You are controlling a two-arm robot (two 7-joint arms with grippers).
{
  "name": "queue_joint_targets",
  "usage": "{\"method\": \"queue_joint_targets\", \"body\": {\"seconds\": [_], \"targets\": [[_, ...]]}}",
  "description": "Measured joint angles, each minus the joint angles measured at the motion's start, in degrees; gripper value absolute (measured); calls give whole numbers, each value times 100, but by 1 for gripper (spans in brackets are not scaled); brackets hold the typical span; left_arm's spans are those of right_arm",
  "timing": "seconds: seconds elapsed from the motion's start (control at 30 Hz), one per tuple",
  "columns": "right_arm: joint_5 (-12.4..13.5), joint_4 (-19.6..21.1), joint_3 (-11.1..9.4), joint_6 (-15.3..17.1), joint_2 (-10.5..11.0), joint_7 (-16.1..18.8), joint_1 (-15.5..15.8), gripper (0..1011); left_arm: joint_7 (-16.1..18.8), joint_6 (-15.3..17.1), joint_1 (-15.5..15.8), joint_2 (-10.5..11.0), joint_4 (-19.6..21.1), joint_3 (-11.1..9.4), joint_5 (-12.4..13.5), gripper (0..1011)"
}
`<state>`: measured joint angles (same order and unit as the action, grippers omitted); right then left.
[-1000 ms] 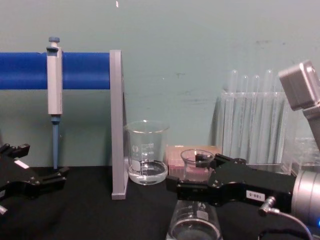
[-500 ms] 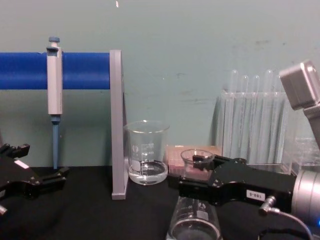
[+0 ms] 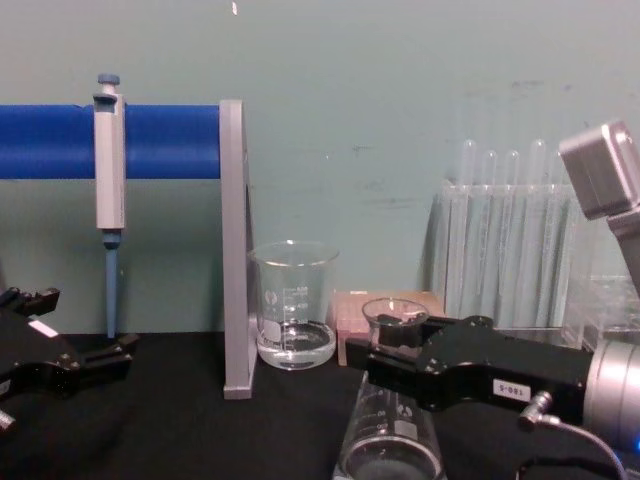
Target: Grasp the erlenmeyer flask with one hand, shake it three times, then place it back.
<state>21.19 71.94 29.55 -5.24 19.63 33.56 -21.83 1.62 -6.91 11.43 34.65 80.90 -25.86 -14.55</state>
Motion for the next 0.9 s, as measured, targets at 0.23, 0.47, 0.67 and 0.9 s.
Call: {"method": "queue_joint_targets", "body": {"seconds": [0.23, 0.47, 0.67, 0.9], "targets": [[10, 0, -3, 2, 0, 1, 3, 449, 0, 0, 0, 0, 0, 0, 0, 1001], [47, 160, -81, 87, 30, -77, 59, 449, 0, 0, 0, 0, 0, 0, 0, 1001], [67, 610, -187, 370, 123, -286, 110, 449, 0, 0, 0, 0, 0, 0, 0, 1001], [132, 1073, -309, 675, 220, -468, 142, 449, 0, 0, 0, 0, 0, 0, 0, 1001]]}}
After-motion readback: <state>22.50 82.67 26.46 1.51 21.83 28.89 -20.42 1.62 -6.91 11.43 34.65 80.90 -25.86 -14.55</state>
